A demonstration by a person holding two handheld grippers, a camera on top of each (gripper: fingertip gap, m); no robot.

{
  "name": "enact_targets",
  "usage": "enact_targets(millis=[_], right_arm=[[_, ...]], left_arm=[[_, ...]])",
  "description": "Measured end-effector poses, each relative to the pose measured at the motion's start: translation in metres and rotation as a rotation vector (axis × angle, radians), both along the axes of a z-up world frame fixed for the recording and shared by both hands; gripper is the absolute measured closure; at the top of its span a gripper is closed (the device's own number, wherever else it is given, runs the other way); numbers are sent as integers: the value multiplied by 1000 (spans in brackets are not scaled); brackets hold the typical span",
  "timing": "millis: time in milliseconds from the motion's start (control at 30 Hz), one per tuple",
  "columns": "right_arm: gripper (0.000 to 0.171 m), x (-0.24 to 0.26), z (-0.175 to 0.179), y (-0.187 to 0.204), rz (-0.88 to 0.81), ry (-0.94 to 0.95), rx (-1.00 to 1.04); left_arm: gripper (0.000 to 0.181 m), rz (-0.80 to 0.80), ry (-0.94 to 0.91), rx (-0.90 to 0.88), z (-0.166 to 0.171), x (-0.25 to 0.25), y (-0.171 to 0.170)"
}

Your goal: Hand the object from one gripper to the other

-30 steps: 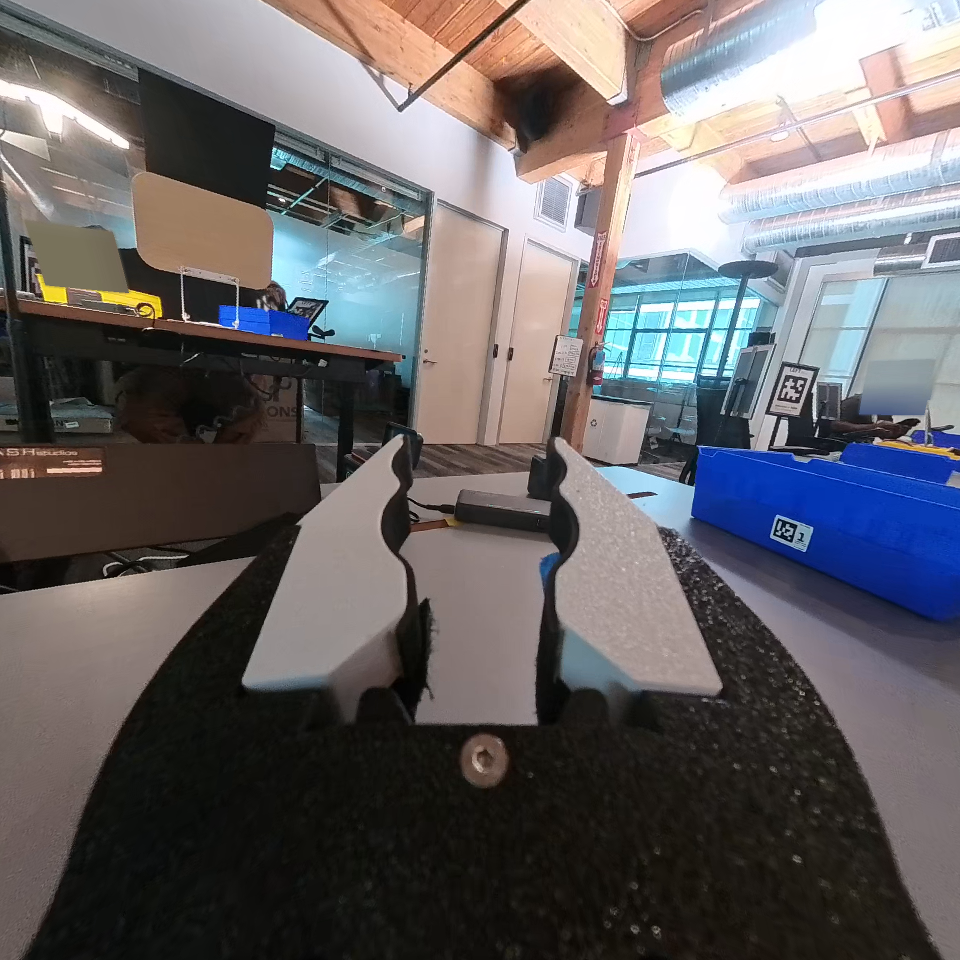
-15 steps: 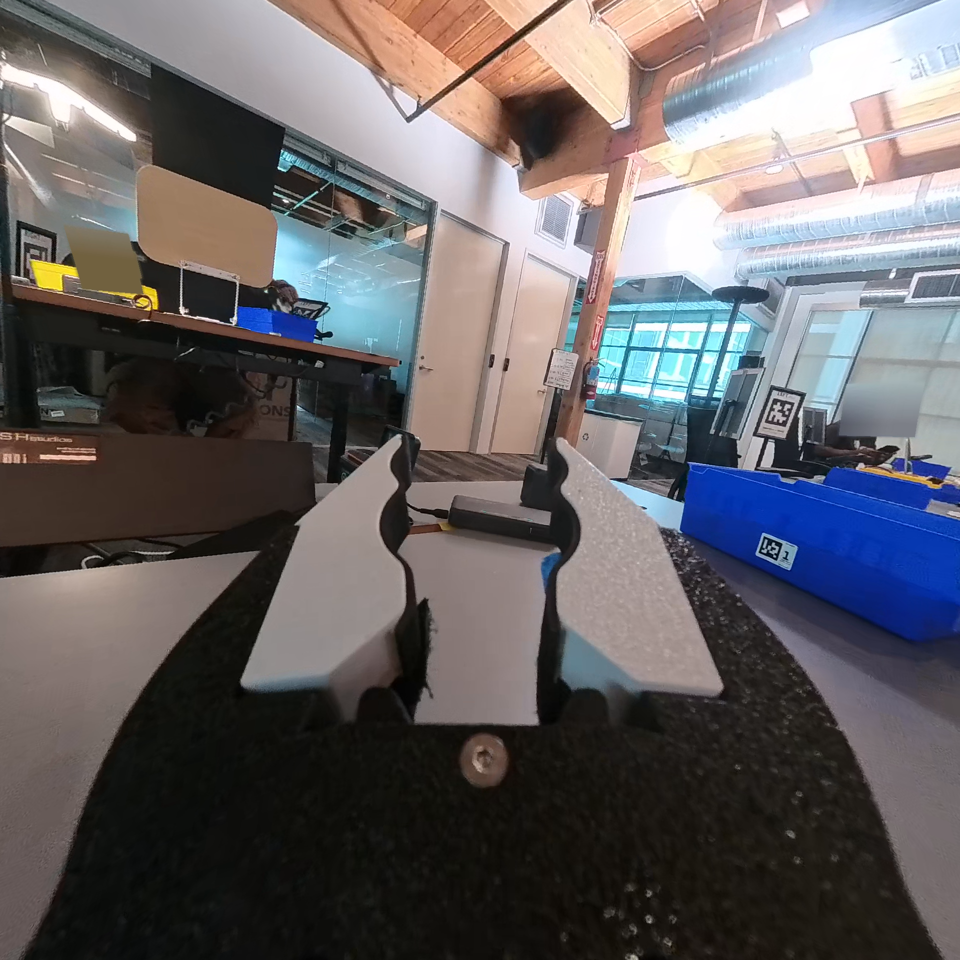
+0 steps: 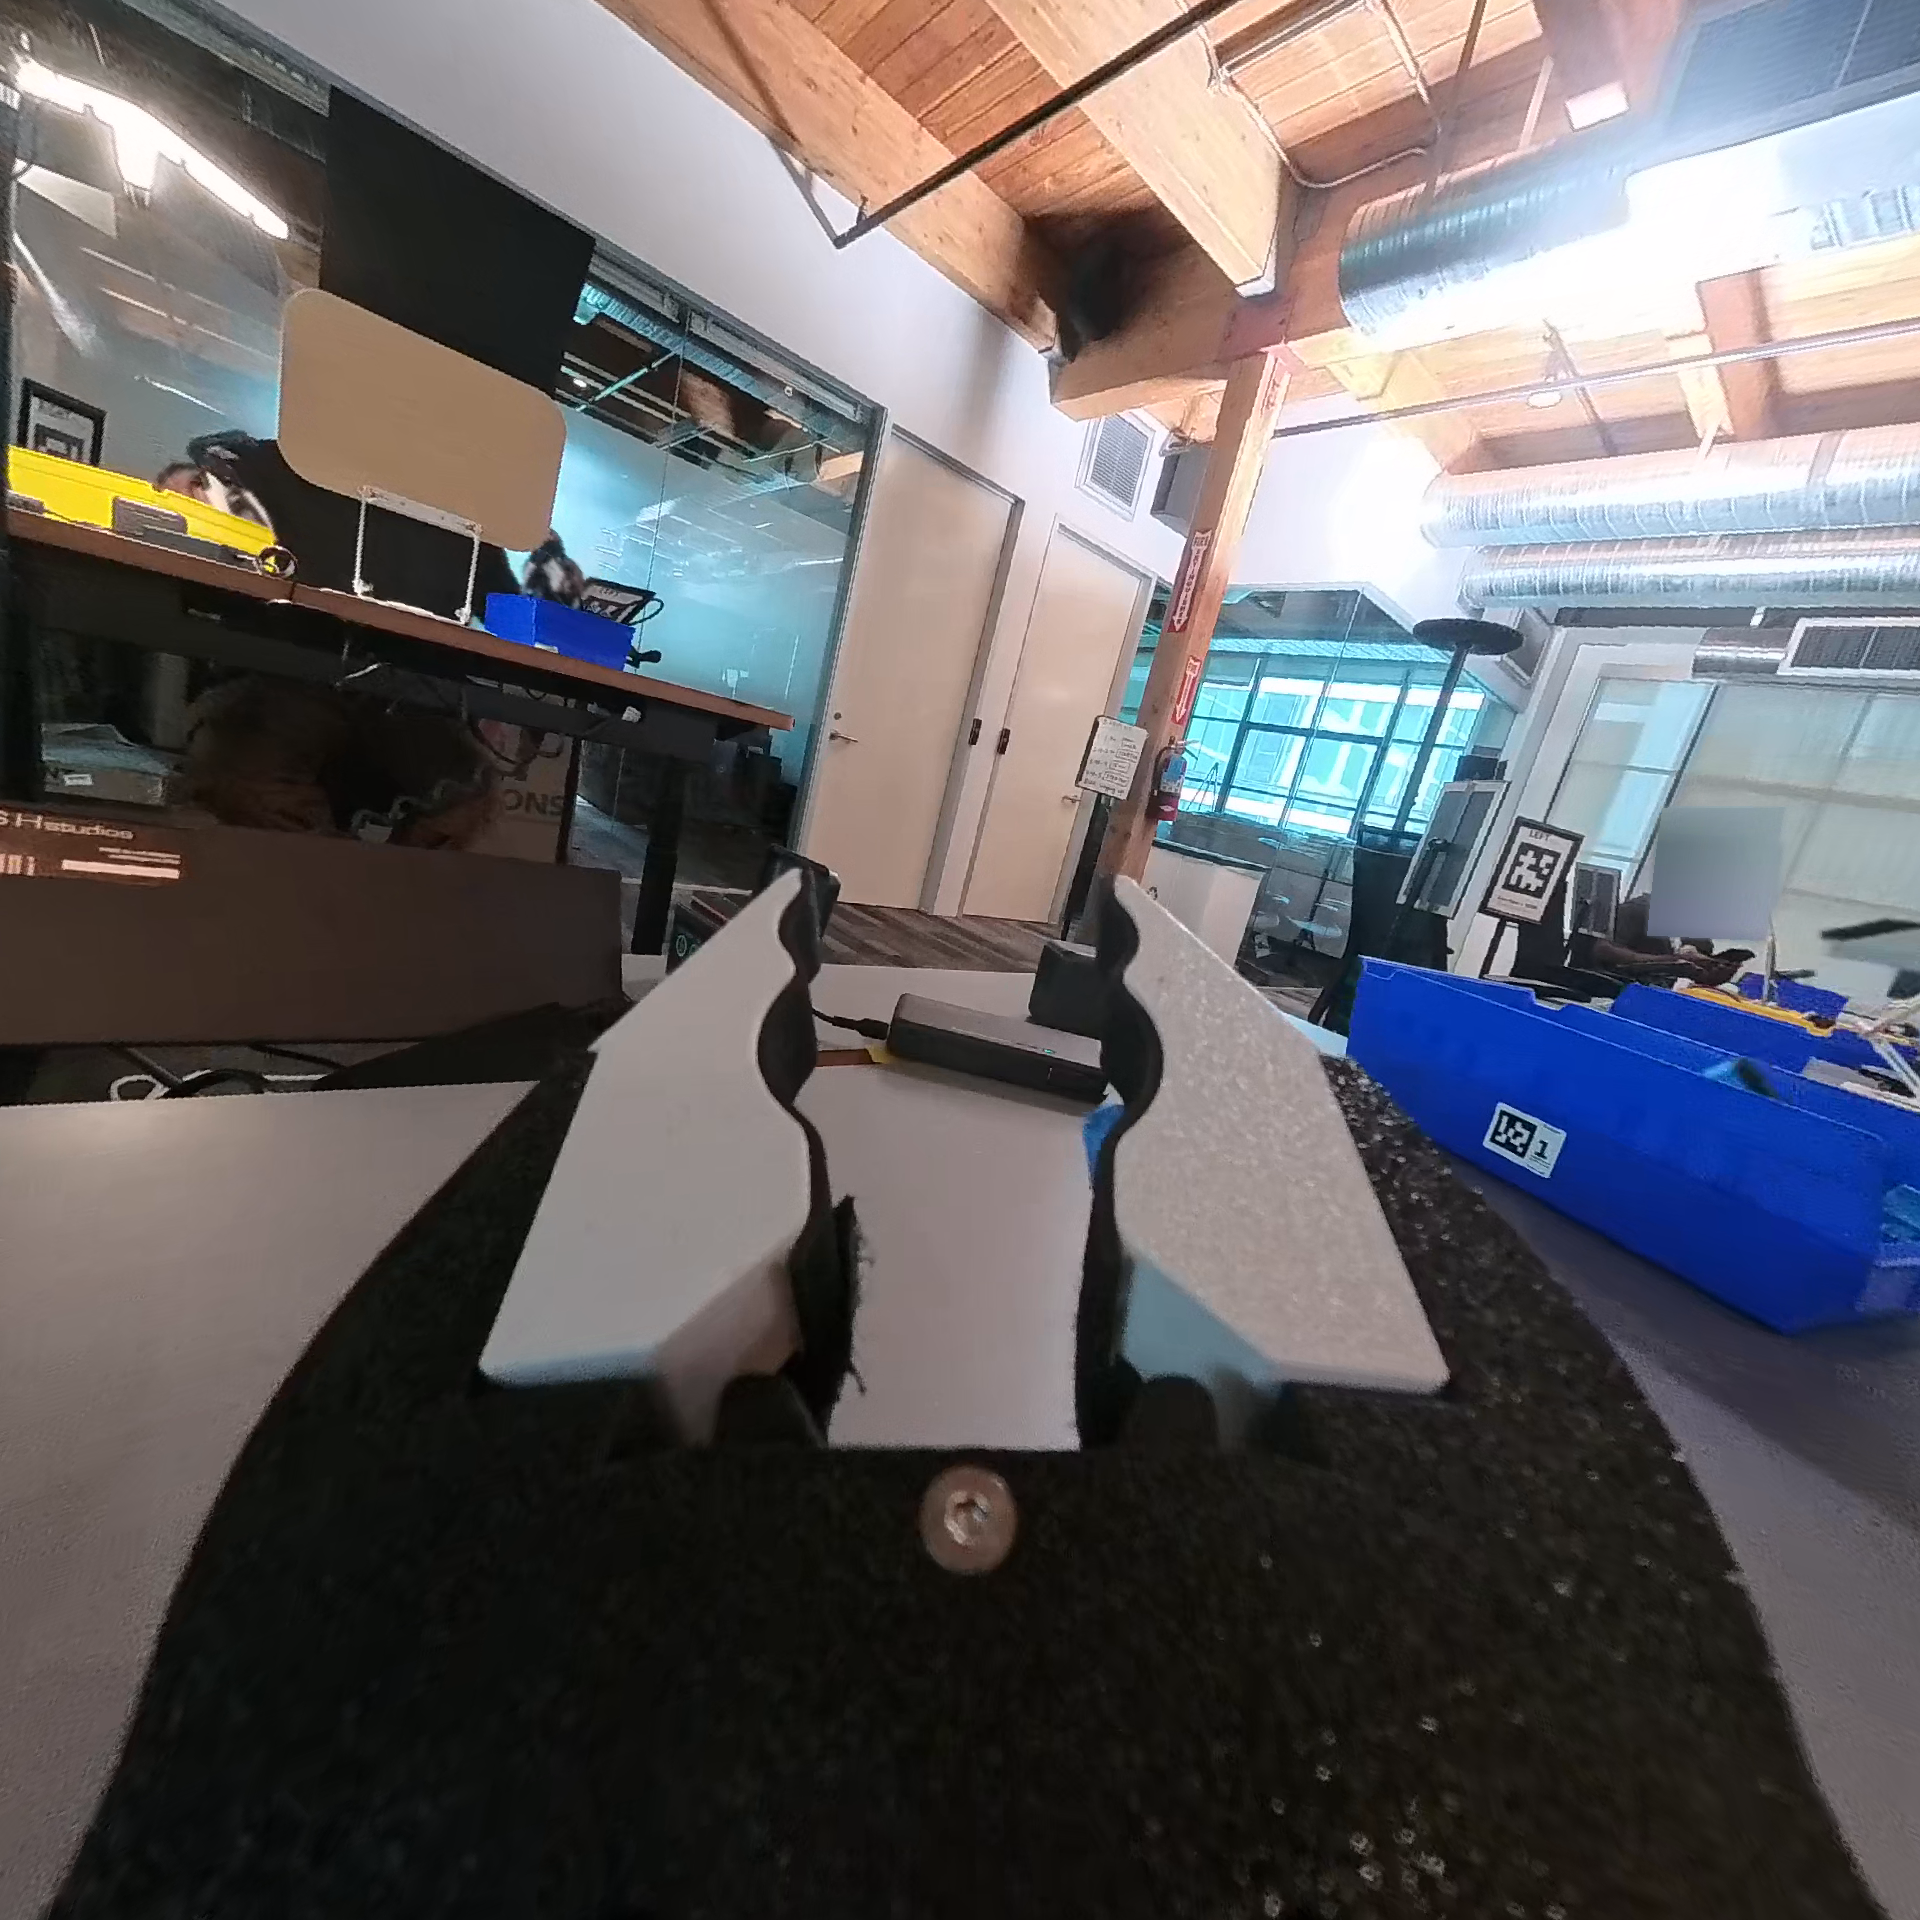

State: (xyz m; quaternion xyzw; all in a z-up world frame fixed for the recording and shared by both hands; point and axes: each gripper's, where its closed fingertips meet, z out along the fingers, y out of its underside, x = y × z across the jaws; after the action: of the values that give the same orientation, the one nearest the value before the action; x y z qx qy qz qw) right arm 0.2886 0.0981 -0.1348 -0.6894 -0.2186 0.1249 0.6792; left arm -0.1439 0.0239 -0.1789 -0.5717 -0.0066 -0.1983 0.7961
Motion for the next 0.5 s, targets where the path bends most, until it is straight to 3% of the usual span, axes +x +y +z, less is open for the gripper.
enact_targets(millis=[167,267,367,500], right_arm=[[98,-113,-6,-44,159,182,291],[102,-183,-34,-60,276,144,373],[107,-237,-39,-68,396,85,411],[118,-279,-46,-48,421,42,434]], left_arm=[[128,-14,32,-17,-2,7,2],[127,2,98,-12,-2,14,2],[127,22,149,-10,-2,19,1],[127,33,166,-13,-3,20,2]])
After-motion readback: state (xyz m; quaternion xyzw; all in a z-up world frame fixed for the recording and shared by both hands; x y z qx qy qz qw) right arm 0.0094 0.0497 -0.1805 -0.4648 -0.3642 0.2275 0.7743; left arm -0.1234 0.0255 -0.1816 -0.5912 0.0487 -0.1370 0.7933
